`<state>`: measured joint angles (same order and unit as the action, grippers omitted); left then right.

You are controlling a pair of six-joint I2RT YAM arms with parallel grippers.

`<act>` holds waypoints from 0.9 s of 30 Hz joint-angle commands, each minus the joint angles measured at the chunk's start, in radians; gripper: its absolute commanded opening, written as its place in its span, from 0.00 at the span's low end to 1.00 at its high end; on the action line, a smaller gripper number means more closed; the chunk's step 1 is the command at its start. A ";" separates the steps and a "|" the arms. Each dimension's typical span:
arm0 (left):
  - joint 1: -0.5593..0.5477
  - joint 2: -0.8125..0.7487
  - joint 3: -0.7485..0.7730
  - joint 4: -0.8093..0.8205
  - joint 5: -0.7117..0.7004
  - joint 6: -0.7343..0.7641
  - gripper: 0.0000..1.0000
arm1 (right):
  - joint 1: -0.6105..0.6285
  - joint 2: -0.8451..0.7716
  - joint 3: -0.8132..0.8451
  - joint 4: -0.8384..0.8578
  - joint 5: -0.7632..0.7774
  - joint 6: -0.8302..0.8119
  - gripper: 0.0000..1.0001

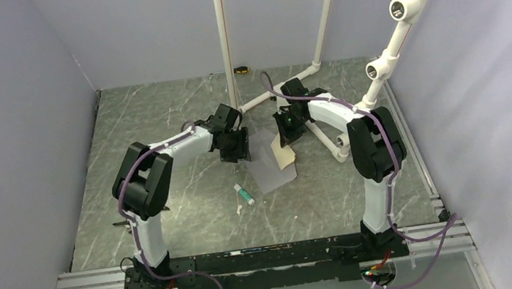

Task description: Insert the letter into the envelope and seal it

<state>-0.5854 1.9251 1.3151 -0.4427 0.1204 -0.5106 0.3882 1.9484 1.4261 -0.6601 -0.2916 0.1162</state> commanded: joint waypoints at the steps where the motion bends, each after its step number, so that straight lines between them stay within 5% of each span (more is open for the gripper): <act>1: 0.012 0.032 0.013 0.003 0.021 -0.033 0.55 | -0.006 -0.004 0.001 0.096 -0.038 -0.075 0.00; 12: 0.015 0.110 0.034 -0.034 0.049 -0.063 0.51 | -0.002 -0.018 -0.103 0.208 -0.115 -0.008 0.00; 27: 0.032 0.118 0.002 -0.027 0.103 -0.088 0.36 | 0.056 -0.003 -0.141 0.335 -0.115 0.305 0.00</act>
<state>-0.5541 1.9984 1.3502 -0.4355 0.2127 -0.5865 0.4316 1.9507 1.2903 -0.4080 -0.3931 0.3065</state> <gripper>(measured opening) 0.362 0.010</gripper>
